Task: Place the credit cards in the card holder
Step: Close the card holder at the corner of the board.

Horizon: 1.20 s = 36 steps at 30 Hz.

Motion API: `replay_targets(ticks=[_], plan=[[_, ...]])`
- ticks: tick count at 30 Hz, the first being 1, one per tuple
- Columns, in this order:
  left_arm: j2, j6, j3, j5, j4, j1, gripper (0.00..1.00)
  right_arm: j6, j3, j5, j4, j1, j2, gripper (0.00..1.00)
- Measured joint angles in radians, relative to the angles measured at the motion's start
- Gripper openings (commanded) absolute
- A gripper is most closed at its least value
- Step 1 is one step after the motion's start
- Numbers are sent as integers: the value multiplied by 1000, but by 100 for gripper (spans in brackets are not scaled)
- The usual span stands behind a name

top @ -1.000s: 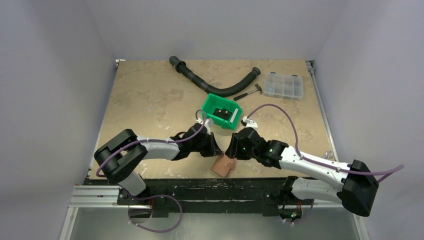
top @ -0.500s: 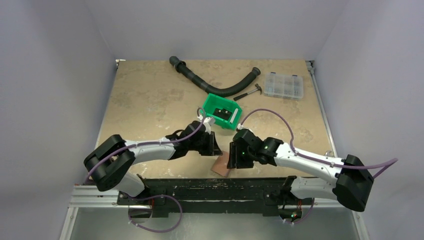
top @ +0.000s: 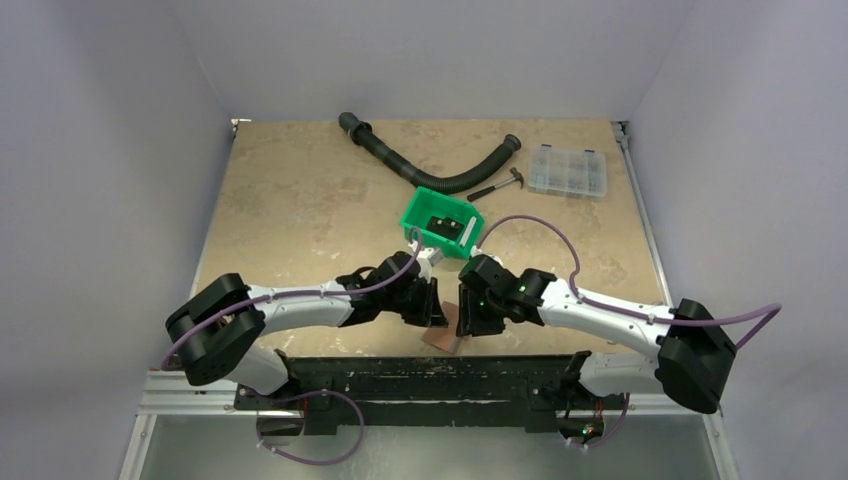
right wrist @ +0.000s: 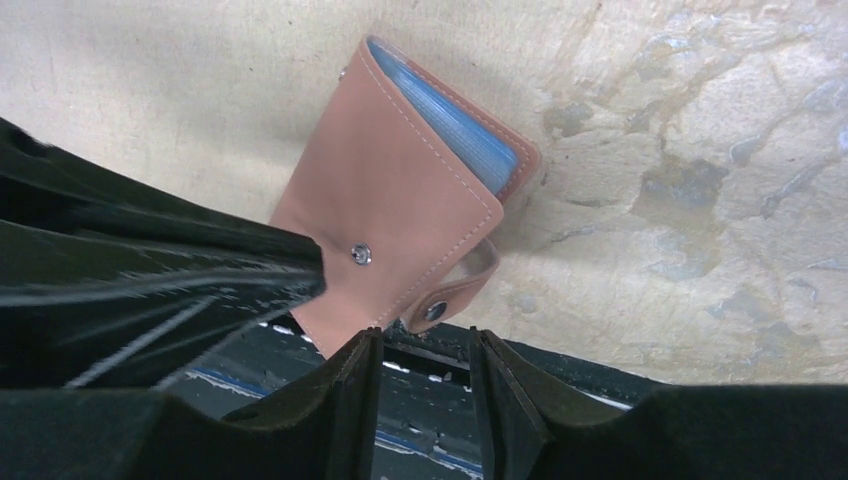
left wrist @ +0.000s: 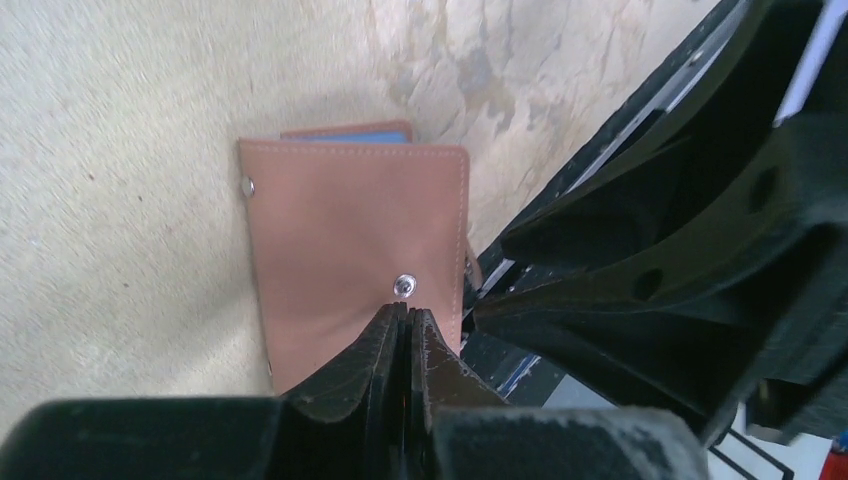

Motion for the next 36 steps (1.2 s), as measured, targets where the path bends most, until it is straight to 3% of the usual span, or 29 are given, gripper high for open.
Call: replay_targets(ticks=[10, 18, 24, 36], plan=[[32, -1, -41, 0, -13, -35, 0, -8, 43, 10, -3, 0, 54, 20], [51, -4, -50, 13, 30, -36, 0, -8, 43, 30, -19, 0, 55, 18], [54, -4, -51, 17, 38, -36, 0, -10, 43, 47, -24, 0, 59, 0], [62, -5, -51, 21, 53, -38, 0, -32, 25, 55, 18, 0, 13, 0]])
